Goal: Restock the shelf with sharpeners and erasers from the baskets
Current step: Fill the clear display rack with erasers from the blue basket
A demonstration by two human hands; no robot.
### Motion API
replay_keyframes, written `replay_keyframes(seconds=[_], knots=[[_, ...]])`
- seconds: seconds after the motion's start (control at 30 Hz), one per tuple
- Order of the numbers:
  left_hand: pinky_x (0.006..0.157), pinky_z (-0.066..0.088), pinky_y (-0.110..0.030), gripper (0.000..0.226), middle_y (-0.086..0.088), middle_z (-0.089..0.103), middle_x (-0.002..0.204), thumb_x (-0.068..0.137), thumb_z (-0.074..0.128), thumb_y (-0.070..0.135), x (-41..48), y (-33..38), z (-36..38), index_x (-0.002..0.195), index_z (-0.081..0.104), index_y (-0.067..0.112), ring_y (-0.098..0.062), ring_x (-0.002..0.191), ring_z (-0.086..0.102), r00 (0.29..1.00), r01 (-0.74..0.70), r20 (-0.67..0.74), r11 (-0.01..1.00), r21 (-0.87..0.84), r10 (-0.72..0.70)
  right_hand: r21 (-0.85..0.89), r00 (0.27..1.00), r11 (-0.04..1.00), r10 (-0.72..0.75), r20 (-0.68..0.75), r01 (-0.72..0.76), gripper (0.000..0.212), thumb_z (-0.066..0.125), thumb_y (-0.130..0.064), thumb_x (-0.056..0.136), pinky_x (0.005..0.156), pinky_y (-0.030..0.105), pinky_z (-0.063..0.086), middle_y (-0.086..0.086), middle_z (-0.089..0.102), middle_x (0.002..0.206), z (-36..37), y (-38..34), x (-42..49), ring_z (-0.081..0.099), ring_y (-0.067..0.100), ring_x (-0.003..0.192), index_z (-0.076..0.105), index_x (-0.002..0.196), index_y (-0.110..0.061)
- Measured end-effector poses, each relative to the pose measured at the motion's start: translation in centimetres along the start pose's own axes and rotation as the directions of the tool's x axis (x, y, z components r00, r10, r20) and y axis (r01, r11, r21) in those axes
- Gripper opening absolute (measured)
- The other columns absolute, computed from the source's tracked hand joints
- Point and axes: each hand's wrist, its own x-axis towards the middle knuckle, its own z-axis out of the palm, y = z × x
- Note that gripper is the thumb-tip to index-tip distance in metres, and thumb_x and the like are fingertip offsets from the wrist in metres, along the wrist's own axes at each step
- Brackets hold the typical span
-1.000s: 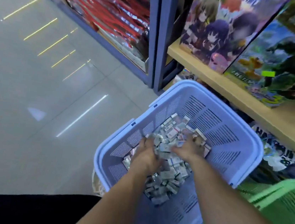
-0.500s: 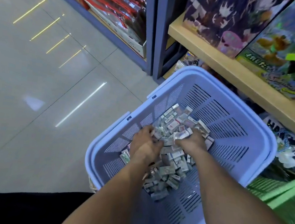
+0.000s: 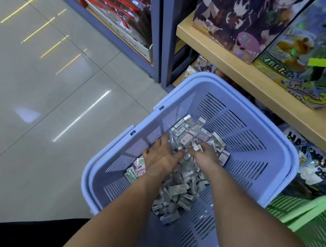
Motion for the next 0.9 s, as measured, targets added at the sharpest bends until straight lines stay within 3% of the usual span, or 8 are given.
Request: replay_keyframes(seconds=[0.1,0.17,0.33,0.43,0.53,0.67,0.77,0.9], knots=[[0.109,0.028,-0.039,0.062,0.015,0.067,0.114,0.092,0.058,0.060,0.3,-0.3,-0.1,0.146,0.039,0.035,-0.019,0.130,0.051,0.999,0.042,0.022,0.993,-0.109,-0.039,0.043,1.000,0.999,0.000,0.014,0.000,0.051,0.068,-0.032,0.096,0.106,0.044,0.040,0.003,0.040,0.157,0.4,-0.1,-0.3,0.045,0.032,0.137,0.051,0.144,-0.028],[0.090,0.036,-0.025,0.050,0.026,0.060,0.088,0.090,0.066,0.052,0.5,-0.6,-0.6,0.134,0.047,0.038,-0.017,0.122,0.052,0.994,0.105,0.050,0.968,-0.229,-0.096,0.076,1.000,0.997,0.007,0.023,-0.009,0.047,0.071,-0.029,0.094,0.108,0.045,0.040,0.002,0.044,0.152,0.4,-0.3,-0.4,0.047,0.030,0.135,0.056,0.138,-0.027],[0.099,0.048,-0.034,0.070,0.018,0.065,0.114,0.071,0.074,0.057,0.5,-1.3,-1.1,0.134,0.046,0.044,-0.016,0.106,0.063,0.985,0.149,0.129,0.936,-0.320,-0.113,0.190,0.998,0.982,-0.014,0.054,0.003,0.020,0.070,-0.014,0.089,0.091,0.038,0.043,-0.001,0.060,0.127,0.4,-1.0,-0.3,0.056,0.025,0.114,0.069,0.103,-0.028],[0.117,0.033,-0.047,0.075,0.016,0.068,0.123,0.081,0.066,0.056,0.4,-0.5,-1.6,0.148,0.034,0.047,-0.022,0.126,0.058,0.976,0.120,0.209,0.951,-0.284,-0.060,0.126,0.996,0.992,-0.014,0.085,0.003,0.035,0.068,-0.019,0.087,0.097,0.040,0.044,-0.002,0.060,0.131,0.9,-1.4,-0.8,0.056,0.024,0.120,0.066,0.120,-0.030],[0.120,0.024,-0.049,0.068,0.024,0.065,0.102,0.081,0.068,0.061,0.2,-0.3,-1.7,0.140,0.037,0.055,-0.020,0.126,0.058,0.963,0.157,0.255,0.946,-0.282,-0.084,0.070,0.994,0.997,0.038,0.106,-0.045,0.064,0.065,-0.031,0.082,0.107,0.047,0.042,0.002,0.054,0.143,1.1,-1.9,-1.1,0.051,0.029,0.129,0.050,0.144,-0.028],[0.096,0.054,-0.054,0.064,0.008,0.075,0.101,0.054,0.080,0.058,1.8,-2.4,0.0,0.107,0.046,0.065,-0.023,0.097,0.072,0.964,0.162,0.260,0.895,-0.417,-0.053,0.049,0.988,0.996,0.060,0.139,-0.068,0.058,0.061,-0.033,0.087,0.106,0.047,0.040,0.006,0.054,0.139,0.9,-2.0,-1.3,0.050,0.033,0.129,0.051,0.144,-0.024],[0.084,0.060,-0.053,0.054,-0.003,0.074,0.100,0.075,0.080,0.028,1.3,-1.9,-1.1,0.118,0.054,0.050,-0.025,0.082,0.074,0.982,0.099,0.188,0.854,-0.511,-0.001,0.080,0.986,0.996,0.027,0.162,-0.040,0.040,0.064,-0.032,0.082,0.107,0.052,0.043,0.001,0.066,0.126,1.0,-1.7,-1.3,0.058,0.028,0.118,0.066,0.122,-0.031],[0.053,0.050,-0.028,0.048,-0.003,0.070,0.088,0.092,0.069,0.012,0.6,-0.7,-1.7,0.133,0.053,0.033,-0.011,0.054,0.061,0.987,0.096,0.156,0.876,-0.472,-0.025,0.130,0.989,0.991,0.001,0.150,-0.021,0.031,0.078,-0.038,0.077,0.103,0.049,0.050,-0.011,0.073,0.111,1.1,-1.5,-0.9,0.065,0.020,0.109,0.069,0.107,-0.038]])
